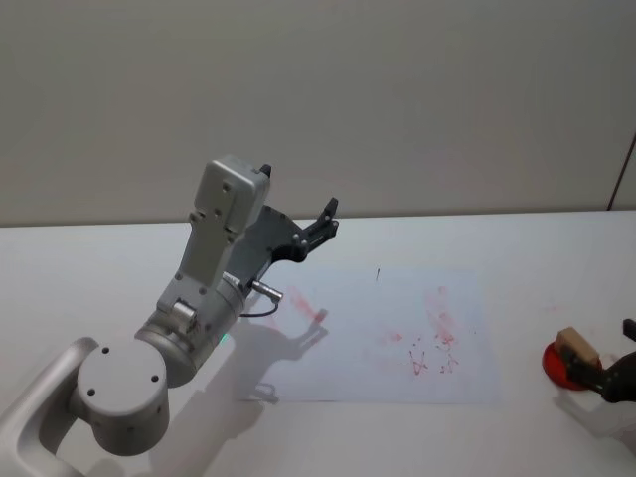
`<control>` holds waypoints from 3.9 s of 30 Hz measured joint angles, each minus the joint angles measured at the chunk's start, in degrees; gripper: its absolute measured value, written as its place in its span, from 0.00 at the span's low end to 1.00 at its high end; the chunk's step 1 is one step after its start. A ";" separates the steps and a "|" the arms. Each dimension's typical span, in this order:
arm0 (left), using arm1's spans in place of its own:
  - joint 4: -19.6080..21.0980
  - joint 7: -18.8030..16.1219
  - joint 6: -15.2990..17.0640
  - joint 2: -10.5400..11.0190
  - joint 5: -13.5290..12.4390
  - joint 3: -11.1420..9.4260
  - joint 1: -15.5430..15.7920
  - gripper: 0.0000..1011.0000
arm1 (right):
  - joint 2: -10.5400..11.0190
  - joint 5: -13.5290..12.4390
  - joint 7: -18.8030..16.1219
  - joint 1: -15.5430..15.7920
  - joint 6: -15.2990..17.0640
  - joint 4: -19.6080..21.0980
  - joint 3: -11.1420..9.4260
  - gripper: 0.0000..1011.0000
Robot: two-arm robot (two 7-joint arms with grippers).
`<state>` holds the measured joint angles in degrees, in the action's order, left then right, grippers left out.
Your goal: Use the one hand to pick up the stamp and affix it onto the A4 paper.
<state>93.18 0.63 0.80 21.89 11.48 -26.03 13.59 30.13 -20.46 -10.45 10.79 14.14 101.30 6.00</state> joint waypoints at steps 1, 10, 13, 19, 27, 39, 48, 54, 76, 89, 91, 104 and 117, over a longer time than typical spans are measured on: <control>0.00 0.00 0.00 0.00 0.00 0.00 0.00 0.99 | -0.09 0.13 -0.02 -0.16 0.09 -0.12 0.09 0.99; 0.00 0.00 0.00 0.00 0.00 0.00 0.00 0.99 | -1.32 1.96 -0.67 -1.97 1.93 -1.68 1.04 0.99; 0.00 0.00 0.00 0.00 0.00 0.00 0.00 0.99 | -1.60 2.27 -0.90 -2.34 2.40 -2.07 1.27 0.99; 0.00 0.00 0.00 0.00 0.00 0.00 0.00 0.99 | -2.34 2.92 -1.30 -3.17 3.54 -2.97 1.82 0.99; 0.00 0.00 0.00 0.00 0.00 0.00 0.00 0.99 | -3.00 3.45 -1.45 -3.82 4.54 -3.81 2.31 0.94; 0.00 0.00 0.00 0.00 0.00 0.00 0.00 0.99 | -3.39 3.82 -1.56 -4.25 5.16 -4.34 2.60 0.58; 0.00 0.00 0.00 0.00 0.00 0.00 0.00 0.99 | -3.51 3.93 -1.60 -4.37 5.37 -4.49 2.68 0.33; 0.00 0.00 0.00 0.00 0.00 0.00 0.00 0.99 | -3.55 3.98 -1.60 -4.40 5.44 -4.54 2.72 0.21; 0.00 0.00 0.00 0.00 0.00 0.00 0.00 0.99 | -4.66 3.04 -4.46 -6.56 0.61 -3.56 2.90 0.21; 0.00 0.00 0.00 0.00 0.00 0.00 0.00 0.99 | -6.84 1.81 -11.43 -10.03 -2.21 -3.83 4.41 0.21; 0.00 0.00 0.00 0.00 0.00 0.00 0.00 0.99 | -7.21 1.83 -12.80 -10.68 -2.03 -4.27 4.80 0.21; 0.00 0.00 0.00 0.00 0.00 0.00 0.00 0.99 | -8.48 6.32 -15.99 -12.56 1.71 -7.13 7.09 0.21; 0.00 0.00 0.00 0.00 0.00 0.00 0.00 0.99 | -9.33 11.70 -16.31 -13.66 3.23 -10.61 8.89 0.21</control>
<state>93.18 0.63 0.80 21.89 11.48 -26.02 13.59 20.80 -8.77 -26.75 -2.87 17.37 90.69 14.88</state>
